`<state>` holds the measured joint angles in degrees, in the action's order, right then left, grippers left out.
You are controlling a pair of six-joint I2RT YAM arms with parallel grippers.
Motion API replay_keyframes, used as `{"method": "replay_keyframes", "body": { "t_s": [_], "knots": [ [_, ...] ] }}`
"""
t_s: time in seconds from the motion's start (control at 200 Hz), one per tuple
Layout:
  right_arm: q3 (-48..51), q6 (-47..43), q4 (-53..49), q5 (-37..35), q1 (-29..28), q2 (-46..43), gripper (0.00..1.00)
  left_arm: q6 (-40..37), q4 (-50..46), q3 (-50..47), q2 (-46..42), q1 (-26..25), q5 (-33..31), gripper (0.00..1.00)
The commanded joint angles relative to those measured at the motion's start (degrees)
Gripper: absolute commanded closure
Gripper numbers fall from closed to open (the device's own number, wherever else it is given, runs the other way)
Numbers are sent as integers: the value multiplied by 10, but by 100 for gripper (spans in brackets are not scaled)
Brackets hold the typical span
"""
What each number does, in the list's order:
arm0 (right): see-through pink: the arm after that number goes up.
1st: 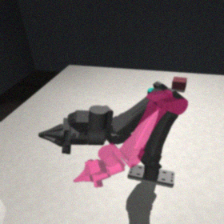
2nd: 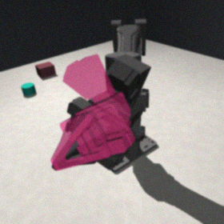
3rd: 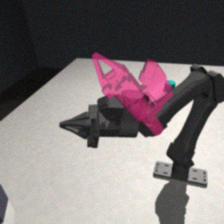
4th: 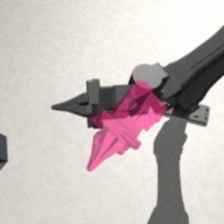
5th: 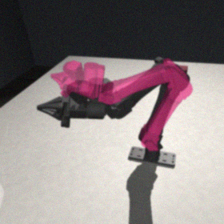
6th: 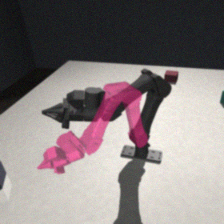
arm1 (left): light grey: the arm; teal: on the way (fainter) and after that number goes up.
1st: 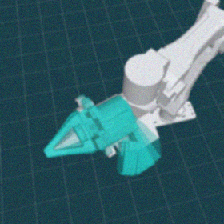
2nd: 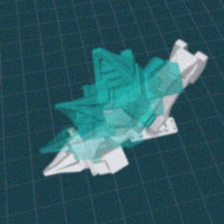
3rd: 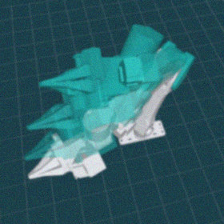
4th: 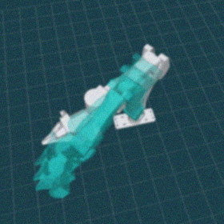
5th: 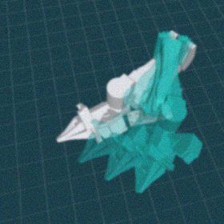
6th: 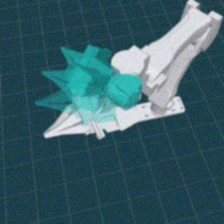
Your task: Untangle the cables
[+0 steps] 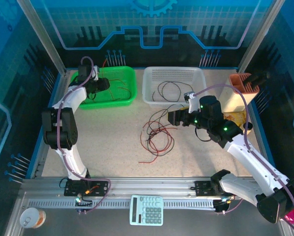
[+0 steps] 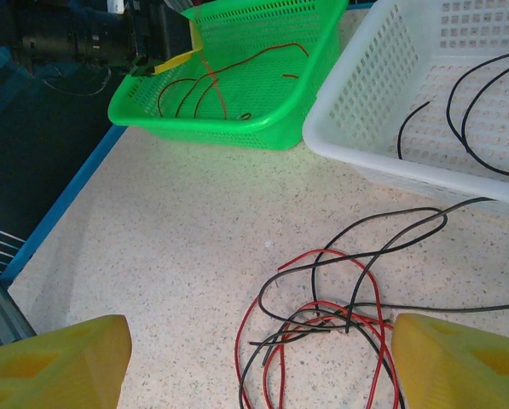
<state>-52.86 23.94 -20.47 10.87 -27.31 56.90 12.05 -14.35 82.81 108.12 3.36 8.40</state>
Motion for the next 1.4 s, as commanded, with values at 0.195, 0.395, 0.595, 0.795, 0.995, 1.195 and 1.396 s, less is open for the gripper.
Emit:
{"method": "replay_keyframes", "body": {
  "t_s": [0.195, 0.395, 0.595, 0.795, 0.995, 1.195, 1.396],
  "knots": [
    [-17, 3, -12, -8, 7, 7, 19, 0, -27, 21, -28, 4, -29, 32],
    [-16, 5, -7, -7, 7, 16, 19, 1, -15, 29, -58, 9, -26, 25],
    [-13, 8, -2, -4, 7, 20, 19, -1, -21, 57, -29, -1, -3, 24],
    [-12, 10, -2, -2, 7, 21, 19, -15, -29, 119, 50, -21, 2, 22],
    [-12, 25, 16, 25, 5, 31, 19, -40, -44, 194, 135, -37, -23, 22],
    [-19, 40, 45, 51, 0, 65, 19, -40, -47, 261, 205, -47, -44, 23],
    [-34, 37, 49, 58, -8, 90, 19, -41, -63, 328, 261, -60, -52, 27]
  ]
}}
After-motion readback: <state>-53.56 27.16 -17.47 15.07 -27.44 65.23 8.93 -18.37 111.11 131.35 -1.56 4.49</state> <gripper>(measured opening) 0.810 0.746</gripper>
